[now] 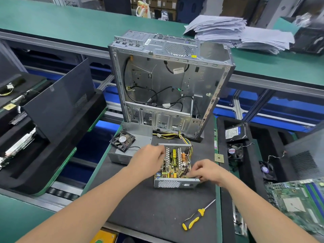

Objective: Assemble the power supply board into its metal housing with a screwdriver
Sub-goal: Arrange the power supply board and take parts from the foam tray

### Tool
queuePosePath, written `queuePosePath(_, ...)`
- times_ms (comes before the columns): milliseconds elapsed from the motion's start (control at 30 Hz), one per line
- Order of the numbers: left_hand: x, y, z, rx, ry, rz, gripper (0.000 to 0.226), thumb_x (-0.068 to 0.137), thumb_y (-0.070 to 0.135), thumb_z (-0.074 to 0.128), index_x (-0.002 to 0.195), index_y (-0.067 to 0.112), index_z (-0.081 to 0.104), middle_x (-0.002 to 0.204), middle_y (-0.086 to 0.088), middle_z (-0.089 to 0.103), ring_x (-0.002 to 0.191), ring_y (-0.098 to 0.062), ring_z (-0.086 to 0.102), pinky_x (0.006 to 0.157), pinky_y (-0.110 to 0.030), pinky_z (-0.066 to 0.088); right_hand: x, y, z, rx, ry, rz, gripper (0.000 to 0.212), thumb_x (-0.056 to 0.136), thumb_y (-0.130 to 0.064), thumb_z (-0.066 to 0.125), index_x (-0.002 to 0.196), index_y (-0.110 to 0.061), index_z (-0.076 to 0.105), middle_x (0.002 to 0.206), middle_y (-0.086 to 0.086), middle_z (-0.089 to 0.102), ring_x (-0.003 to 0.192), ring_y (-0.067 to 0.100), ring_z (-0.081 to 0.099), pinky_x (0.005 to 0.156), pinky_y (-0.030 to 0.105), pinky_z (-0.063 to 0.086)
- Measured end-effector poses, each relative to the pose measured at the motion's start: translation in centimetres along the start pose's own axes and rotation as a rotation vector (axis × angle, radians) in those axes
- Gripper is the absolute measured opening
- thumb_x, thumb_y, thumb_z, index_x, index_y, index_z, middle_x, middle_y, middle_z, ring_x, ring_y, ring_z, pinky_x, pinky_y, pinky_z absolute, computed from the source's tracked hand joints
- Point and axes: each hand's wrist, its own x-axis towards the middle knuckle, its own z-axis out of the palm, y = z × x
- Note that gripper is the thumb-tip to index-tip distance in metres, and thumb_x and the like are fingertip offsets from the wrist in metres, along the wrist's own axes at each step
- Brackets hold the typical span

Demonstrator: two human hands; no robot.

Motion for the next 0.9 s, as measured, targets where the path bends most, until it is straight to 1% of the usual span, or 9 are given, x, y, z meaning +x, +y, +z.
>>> queuePosePath(67,0.5,0.9,0.0,0.013,0.09,0.142,0.012,0.1,0.028,0.054,0.101,0.025,0.065,0.096,0.008,0.064,0.092,-0.019,0.065,0.072,-0.036,0.054,-0.3,-0.4,0.3,-0.061,0.002,-0.027,0.026,0.076,-0.033,0.092,0.071,-0.017,0.072,0.076,0.001,0.07,0.077,0.019,0.066,0.065,0.027,0.059)
queuePosePath(133,0.9,1.3,0.7,-0.03,0.084,0.271,0.014,0.097,0.03,0.061,0.108,0.026,0.069,0.119,0.006,0.06,0.115,-0.019,0.057,0.092,-0.039,0.05,-0.5,-0.9,0.7,-0.105,0.053,-0.052,0.022,0.078,-0.029,0.087,0.066,-0.017,0.072,0.069,0.0,0.068,0.067,0.019,0.064,0.061,0.029,0.06)
queuePosePath(200,1.1,1.4,1.7,-0.054,-0.014,0.296,0.025,0.095,0.038,0.066,0.12,0.032,0.066,0.154,0.0,0.041,0.147,-0.025,0.033,0.12,-0.047,0.028,-0.6,-1.1,0.8,-0.097,0.11,-0.064,0.02,0.081,-0.027,0.082,0.069,-0.013,0.075,0.068,0.0,0.07,0.061,0.018,0.064,0.057,0.029,0.06)
queuePosePath(233,1.1,1.3,2.2,-0.042,-0.067,0.292,0.031,0.094,0.043,0.065,0.124,0.037,0.062,0.164,0.0,0.026,0.156,-0.025,0.014,0.126,-0.05,0.012,-0.6,-1.0,0.8,-0.069,0.133,-0.072,0.019,0.083,-0.026,0.082,0.072,-0.011,0.077,0.07,0.0,0.071,0.061,0.016,0.065,0.056,0.028,0.059)
queuePosePath(267,1.1,1.2,2.6,-0.023,-0.111,0.286,0.035,0.093,0.046,0.065,0.127,0.041,0.057,0.169,0.0,0.014,0.159,-0.024,0.001,0.126,-0.054,0.001,-0.6,-0.8,0.8,-0.042,0.148,-0.082,0.019,0.084,-0.025,0.083,0.074,-0.011,0.077,0.071,0.0,0.072,0.062,0.013,0.065,0.055,0.025,0.057)
queuePosePath(333,1.1,1.1,3.1,0.008,-0.153,0.279,0.039,0.092,0.047,0.063,0.128,0.046,0.05,0.172,0.002,0.003,0.159,-0.025,-0.009,0.125,-0.057,-0.006,-0.6,-0.6,0.8,-0.024,0.141,-0.101,0.018,0.084,-0.026,0.087,0.079,-0.012,0.078,0.071,-0.003,0.074,0.064,0.007,0.064,0.053,0.02,0.052)
queuePosePath(567,1.6,1.3,3.2,0.098,-0.176,0.288,0.039,0.093,0.035,0.069,0.122,0.048,0.046,0.17,-0.003,0.004,0.157,-0.029,-0.004,0.123,-0.061,-0.003,-0.6,-0.7,0.7,0.064,0.094,-0.076,0.034,0.078,-0.024,0.093,0.099,-0.008,0.07,0.071,-0.002,0.075,0.059,0.002,0.064,0.052,0.018,0.047)
queuePosePath(733,1.5,1.3,3.2,0.118,-0.153,0.292,0.041,0.09,0.039,0.069,0.121,0.049,0.044,0.169,-0.002,0.006,0.156,-0.027,0.001,0.122,-0.059,0.001,-0.2,-0.4,1.2,0.085,0.144,-0.094,0.037,0.069,-0.02,0.098,0.091,-0.012,0.07,0.076,0.011,0.074,0.074,0.016,0.066,0.079,0.034,0.048)
queuePosePath(900,1.5,1.7,3.1,0.136,-0.159,0.282,0.037,0.092,0.037,0.065,0.12,0.048,0.043,0.169,-0.003,0.005,0.156,-0.028,0.0,0.122,-0.06,0.001,-0.6,-0.3,0.6,0.019,0.136,-0.125,0.037,0.069,-0.024,0.099,0.093,-0.013,0.073,0.082,0.007,0.078,0.071,0.011,0.066,0.074,0.027,0.052)
